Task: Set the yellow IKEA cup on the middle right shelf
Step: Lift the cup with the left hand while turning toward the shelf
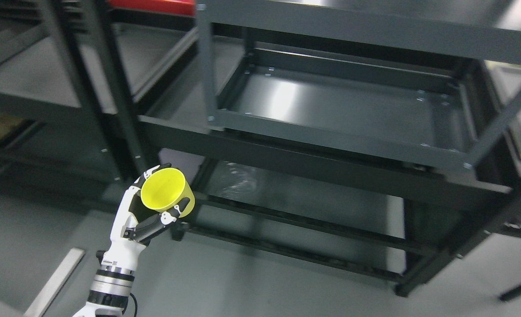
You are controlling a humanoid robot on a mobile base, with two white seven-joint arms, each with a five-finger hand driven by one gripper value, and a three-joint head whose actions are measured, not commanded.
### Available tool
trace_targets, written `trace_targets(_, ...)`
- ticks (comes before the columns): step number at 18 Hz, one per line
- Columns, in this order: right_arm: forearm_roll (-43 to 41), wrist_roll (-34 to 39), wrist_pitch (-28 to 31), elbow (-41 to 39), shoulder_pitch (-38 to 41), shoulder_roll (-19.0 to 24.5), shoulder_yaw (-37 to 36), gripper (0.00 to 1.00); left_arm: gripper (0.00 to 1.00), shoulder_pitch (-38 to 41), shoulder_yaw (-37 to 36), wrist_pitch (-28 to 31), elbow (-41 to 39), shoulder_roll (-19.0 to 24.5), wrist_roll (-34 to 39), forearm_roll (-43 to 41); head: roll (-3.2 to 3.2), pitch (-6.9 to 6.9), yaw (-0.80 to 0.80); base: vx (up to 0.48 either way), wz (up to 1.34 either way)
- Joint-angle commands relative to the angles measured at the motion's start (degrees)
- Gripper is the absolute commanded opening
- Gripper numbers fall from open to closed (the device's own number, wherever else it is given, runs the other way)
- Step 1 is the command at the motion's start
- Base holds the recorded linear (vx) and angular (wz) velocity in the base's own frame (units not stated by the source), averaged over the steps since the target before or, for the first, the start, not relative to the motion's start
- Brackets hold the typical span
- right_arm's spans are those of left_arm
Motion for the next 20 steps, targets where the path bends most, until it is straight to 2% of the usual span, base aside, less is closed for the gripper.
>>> trace_targets(1,-1.41,0.07,0.03,-0.01,0.75,-1.0,0.97,1.0,0.0,-1.08,-2.17,-0.08,-1.05,1.0,-0.09,0.08,0.0,0.0,0.0,-0.094,-1.41)
trace_targets(7,-1.41,0.07,0.03,-0.01,0.75,-1.0,0.97,0.99,0.0,-2.83,-2.61,-0.96,-1.23,1.0,-0.36,0.25,0.0,-0.02,0.0,-0.025,-0.85)
trace_targets(11,-1.41,0.07,0.03,-0.01,0.75,-1.0,0.97,1.0,0.0,-5.73,-2.61,-2.45,-1.23,1.0,-1.5,1.22,0.0,-0.02,0.0,0.055,-0.02)
trace_targets(15,-1.41,0.07,0.03,-0.01,0.75,-1.0,0.97,0.99,0.0,-13.89,-4.28,-1.58,-1.23,1.0,-1.41,1.66,0.0,-0.02,0.0,0.055,0.0)
trace_targets(20,-1.41,0.07,0.03,-0.01,0.75,-1.0,0.97,0.99,0.0,-14.97,-5.86,-0.69,-1.23,1.0,-1.41,1.66,0.0,-0.02,0.0,0.088,0.01)
